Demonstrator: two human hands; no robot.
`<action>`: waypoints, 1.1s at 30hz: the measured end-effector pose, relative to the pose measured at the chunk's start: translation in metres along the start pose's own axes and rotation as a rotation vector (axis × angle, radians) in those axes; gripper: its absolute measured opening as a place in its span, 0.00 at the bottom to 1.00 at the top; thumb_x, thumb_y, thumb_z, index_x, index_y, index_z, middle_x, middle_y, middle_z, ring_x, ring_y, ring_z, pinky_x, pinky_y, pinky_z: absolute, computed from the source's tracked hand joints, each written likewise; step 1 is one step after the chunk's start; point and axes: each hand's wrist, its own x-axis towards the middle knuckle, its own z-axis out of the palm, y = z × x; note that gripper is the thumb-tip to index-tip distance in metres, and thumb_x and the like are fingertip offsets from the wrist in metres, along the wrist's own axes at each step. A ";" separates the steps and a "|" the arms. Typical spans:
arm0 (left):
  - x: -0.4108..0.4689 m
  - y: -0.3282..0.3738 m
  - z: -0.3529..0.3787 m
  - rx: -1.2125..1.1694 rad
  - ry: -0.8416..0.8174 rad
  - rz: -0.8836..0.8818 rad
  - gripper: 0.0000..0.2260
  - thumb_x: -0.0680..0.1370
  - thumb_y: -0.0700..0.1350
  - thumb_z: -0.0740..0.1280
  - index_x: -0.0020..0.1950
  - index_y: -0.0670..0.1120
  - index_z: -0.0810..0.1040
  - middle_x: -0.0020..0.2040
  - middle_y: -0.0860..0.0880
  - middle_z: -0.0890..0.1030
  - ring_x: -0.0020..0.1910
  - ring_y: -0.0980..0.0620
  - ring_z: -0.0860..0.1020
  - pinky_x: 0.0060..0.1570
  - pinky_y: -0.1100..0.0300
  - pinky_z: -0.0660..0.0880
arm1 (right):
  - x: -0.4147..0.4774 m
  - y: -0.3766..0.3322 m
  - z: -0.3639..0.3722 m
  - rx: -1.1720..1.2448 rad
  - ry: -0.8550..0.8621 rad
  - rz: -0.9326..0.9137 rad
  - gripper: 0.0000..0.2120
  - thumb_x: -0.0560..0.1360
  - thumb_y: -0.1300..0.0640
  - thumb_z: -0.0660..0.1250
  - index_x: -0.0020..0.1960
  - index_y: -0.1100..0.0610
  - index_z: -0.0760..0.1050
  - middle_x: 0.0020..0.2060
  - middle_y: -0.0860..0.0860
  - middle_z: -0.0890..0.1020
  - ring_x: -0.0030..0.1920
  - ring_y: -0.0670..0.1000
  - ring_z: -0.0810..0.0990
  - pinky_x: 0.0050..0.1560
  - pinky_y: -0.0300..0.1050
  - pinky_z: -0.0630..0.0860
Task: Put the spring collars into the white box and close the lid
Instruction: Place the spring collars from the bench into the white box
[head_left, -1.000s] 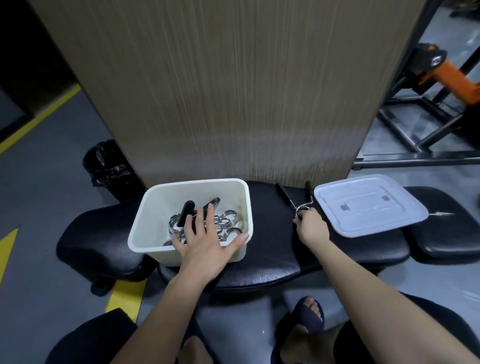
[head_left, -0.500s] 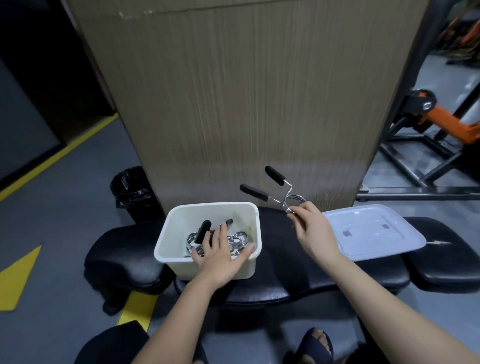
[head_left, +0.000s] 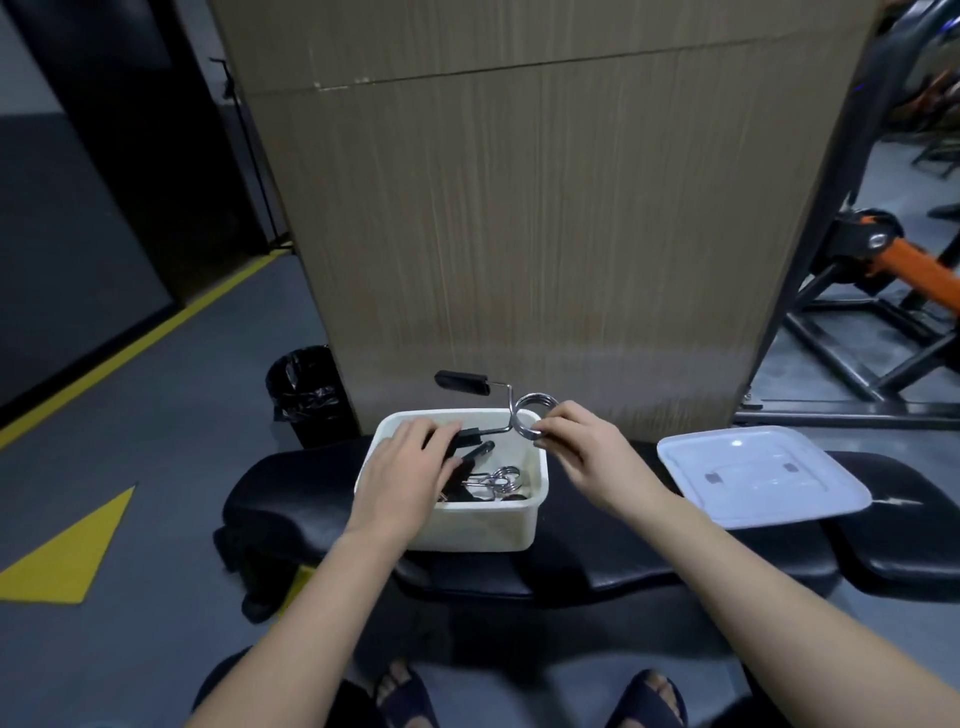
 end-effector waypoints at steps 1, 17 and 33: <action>-0.002 -0.005 -0.002 0.012 -0.009 0.002 0.12 0.75 0.49 0.73 0.57 0.48 0.79 0.46 0.50 0.78 0.46 0.47 0.79 0.38 0.51 0.78 | 0.002 -0.003 0.002 0.010 -0.020 -0.012 0.07 0.79 0.59 0.67 0.56 0.57 0.80 0.49 0.48 0.77 0.44 0.47 0.77 0.47 0.35 0.72; -0.007 -0.038 0.034 0.094 -0.458 -0.166 0.05 0.76 0.51 0.68 0.47 0.51 0.78 0.47 0.53 0.77 0.52 0.49 0.75 0.44 0.55 0.66 | -0.011 0.029 0.093 0.270 -0.299 0.837 0.32 0.84 0.46 0.51 0.80 0.62 0.45 0.80 0.59 0.54 0.79 0.61 0.54 0.77 0.55 0.54; 0.052 -0.027 0.107 0.010 -0.656 -0.336 0.09 0.74 0.51 0.73 0.41 0.52 0.75 0.45 0.50 0.80 0.47 0.46 0.79 0.42 0.58 0.67 | -0.021 0.059 0.128 0.348 -0.248 0.928 0.29 0.83 0.44 0.46 0.81 0.49 0.41 0.78 0.54 0.62 0.76 0.59 0.64 0.76 0.62 0.57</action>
